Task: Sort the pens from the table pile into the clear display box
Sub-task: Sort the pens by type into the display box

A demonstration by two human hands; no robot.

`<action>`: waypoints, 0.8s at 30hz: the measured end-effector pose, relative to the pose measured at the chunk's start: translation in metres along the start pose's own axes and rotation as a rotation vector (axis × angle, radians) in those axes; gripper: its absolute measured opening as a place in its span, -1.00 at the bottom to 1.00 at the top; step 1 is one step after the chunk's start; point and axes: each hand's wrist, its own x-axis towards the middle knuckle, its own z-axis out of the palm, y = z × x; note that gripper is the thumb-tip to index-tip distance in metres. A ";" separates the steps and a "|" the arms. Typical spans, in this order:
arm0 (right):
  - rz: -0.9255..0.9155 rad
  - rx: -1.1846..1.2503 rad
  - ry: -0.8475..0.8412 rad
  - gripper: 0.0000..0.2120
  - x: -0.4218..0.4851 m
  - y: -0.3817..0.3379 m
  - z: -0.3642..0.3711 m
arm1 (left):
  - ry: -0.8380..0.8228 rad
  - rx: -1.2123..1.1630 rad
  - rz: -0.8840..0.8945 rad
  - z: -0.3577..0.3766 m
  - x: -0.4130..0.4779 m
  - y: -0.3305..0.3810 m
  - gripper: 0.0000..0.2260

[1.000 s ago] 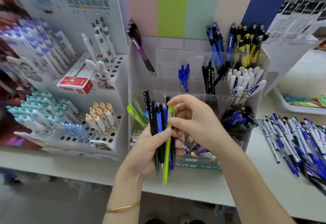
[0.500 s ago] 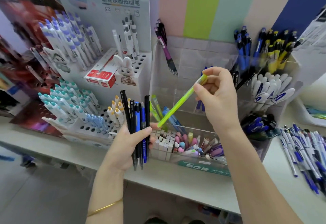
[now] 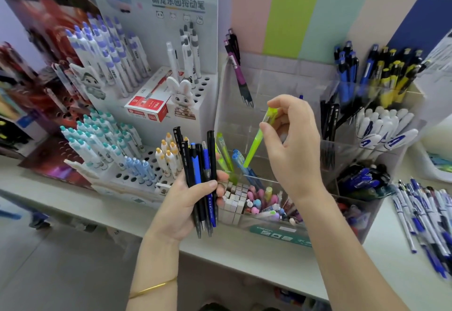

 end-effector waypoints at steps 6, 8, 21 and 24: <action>-0.127 -0.014 -0.131 -0.72 0.003 -0.011 0.021 | -0.024 0.003 0.025 -0.002 0.000 0.002 -0.59; -0.171 -0.054 -0.146 -0.71 0.000 -0.007 0.031 | -0.034 -0.002 0.040 -0.002 -0.001 0.002 -0.62; -0.186 -0.352 -0.346 -0.80 -0.013 0.025 0.050 | -0.180 -0.241 0.052 0.003 -0.003 0.007 -0.56; -0.129 -0.381 -0.504 -0.72 -0.008 0.025 0.047 | -0.176 -0.218 0.078 0.006 -0.002 0.007 -0.56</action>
